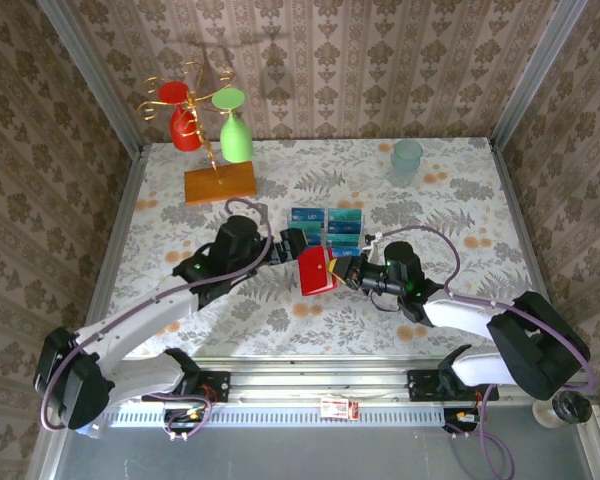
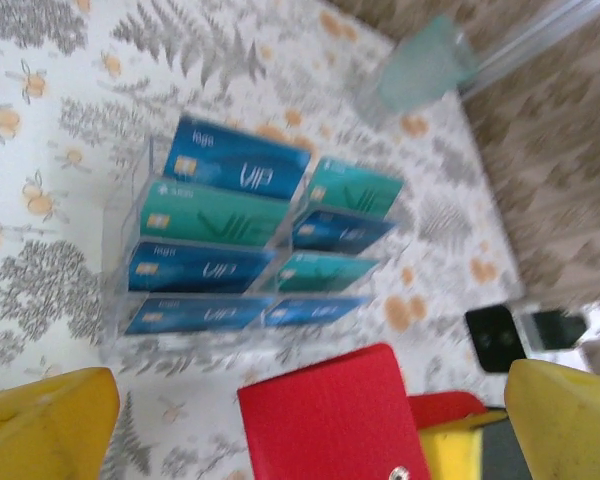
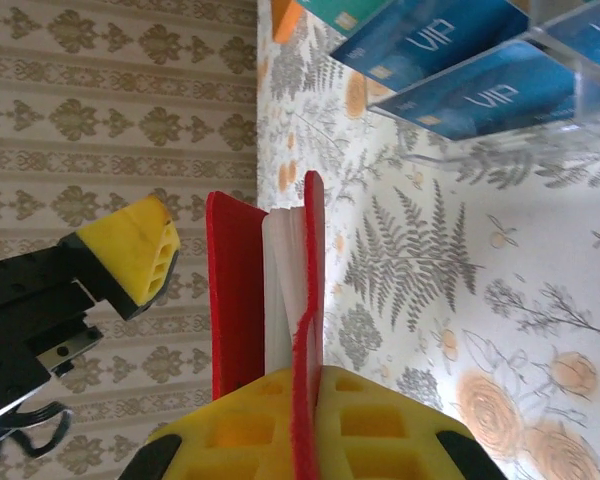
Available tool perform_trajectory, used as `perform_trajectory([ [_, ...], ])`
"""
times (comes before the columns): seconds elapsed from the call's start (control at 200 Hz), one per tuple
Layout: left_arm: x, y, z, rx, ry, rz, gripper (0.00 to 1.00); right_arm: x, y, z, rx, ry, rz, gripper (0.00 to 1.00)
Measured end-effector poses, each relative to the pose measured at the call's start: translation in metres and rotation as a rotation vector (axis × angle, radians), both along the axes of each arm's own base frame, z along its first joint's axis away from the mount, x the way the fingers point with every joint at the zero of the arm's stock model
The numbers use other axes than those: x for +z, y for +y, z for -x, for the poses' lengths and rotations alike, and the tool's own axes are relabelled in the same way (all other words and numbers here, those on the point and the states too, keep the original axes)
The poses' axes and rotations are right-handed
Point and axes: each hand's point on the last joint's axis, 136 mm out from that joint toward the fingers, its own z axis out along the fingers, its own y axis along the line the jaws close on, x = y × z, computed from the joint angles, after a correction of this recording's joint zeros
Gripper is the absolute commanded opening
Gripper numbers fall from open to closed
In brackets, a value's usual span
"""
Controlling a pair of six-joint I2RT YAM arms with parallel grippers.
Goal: Put the credit cards into the card holder
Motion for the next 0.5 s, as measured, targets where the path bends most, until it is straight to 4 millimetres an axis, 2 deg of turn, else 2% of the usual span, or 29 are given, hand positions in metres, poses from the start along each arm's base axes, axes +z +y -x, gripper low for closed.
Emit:
perform_trajectory([
  [0.14, -0.016, -0.017, 0.007, -0.068, 0.025, -0.162, 1.0, -0.006, -0.001, 0.003, -0.002, 0.005, 0.025, 0.0],
  [0.35, -0.023, -0.049, 0.01, -0.152, 0.011, -0.328, 1.0, -0.008, -0.002, 0.003, -0.007, -0.001, 0.043, 0.0],
  [0.5, -0.04, -0.055, 0.01, -0.174, 0.027, -0.404, 1.0, -0.011, -0.002, 0.004, -0.007, 0.004, 0.057, 0.0],
])
